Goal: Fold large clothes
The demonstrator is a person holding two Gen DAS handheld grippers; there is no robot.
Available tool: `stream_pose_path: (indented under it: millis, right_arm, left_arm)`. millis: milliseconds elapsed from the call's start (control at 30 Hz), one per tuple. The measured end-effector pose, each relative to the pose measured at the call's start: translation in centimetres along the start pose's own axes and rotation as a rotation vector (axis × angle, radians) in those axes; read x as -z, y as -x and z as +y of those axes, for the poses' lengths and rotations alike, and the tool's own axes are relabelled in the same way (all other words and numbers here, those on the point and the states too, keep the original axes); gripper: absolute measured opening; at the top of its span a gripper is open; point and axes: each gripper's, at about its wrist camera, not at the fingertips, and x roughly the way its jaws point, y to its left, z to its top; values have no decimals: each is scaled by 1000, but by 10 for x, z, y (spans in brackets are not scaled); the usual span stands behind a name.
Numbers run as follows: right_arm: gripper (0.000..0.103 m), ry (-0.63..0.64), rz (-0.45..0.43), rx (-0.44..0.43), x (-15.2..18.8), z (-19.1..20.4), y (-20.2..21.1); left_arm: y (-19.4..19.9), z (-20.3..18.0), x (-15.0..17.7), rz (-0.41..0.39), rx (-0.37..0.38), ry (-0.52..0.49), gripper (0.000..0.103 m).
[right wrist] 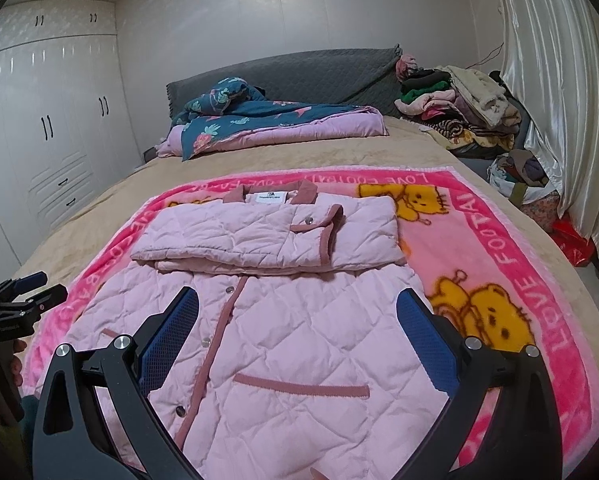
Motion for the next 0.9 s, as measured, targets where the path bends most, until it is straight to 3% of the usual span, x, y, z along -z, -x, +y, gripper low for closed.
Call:
stream_pose_path:
  millis: [900]
  right_arm:
    - [99,8,64,28,32,-20,12]
  left_arm:
    - [-9,37,52,116,-76,73,94]
